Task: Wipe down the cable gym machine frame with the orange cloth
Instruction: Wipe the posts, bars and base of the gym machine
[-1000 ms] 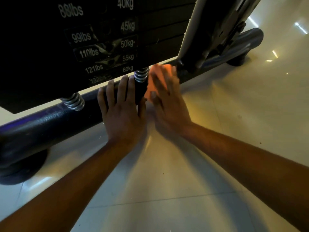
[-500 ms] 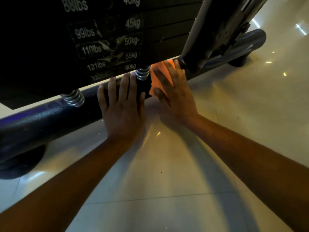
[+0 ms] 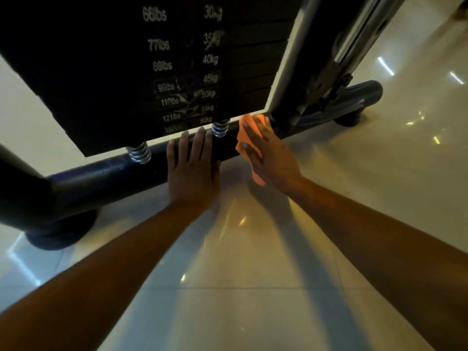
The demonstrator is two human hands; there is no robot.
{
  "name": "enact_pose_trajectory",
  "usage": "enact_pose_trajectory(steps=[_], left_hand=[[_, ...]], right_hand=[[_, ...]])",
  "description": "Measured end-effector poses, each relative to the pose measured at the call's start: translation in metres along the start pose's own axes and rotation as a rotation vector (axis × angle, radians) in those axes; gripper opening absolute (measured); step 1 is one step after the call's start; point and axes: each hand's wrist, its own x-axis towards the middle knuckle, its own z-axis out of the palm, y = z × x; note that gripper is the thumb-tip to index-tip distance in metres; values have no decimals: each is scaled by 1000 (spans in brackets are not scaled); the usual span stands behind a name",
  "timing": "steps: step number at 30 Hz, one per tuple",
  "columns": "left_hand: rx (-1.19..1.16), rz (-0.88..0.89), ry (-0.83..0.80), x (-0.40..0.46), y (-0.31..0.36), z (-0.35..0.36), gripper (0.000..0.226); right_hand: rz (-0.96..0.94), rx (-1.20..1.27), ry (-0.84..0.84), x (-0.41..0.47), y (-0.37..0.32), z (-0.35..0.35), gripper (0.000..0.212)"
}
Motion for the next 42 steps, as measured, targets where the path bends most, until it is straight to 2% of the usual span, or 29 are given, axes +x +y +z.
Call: enact_pose_trajectory(steps=[4,8,13,17,23,28,34,36,42], left_hand=[[-11,13,-162,-13,12,-26,72],[-160,112,-289,-16,42,-55,66],[-200,116,-255,-4,94,-67,64],[-177,134,-259,8,126,-61,65],[-187,177,-251,47,146,-43,68],[-163,153,-138,83,146,-3,70],[-89,-95,-85,116,157,46,71],[-16,-90,-35,116,153,58,71],[118,-34,70,113,147,75,72]], right_hand=[[48,120,-111,-18,-5,-46,51],[77,204,-30,-48,5,-93,50],[107,200,-1,-80,28,-137,39],[152,185,8,-92,48,-151,47],[210,184,37,-94,86,-141,49],[246,161,36,-63,112,-109,52],[299,146,59,-22,131,-57,59],[311,152,99,-9,132,-40,60],[160,37,128,7,158,-13,70]])
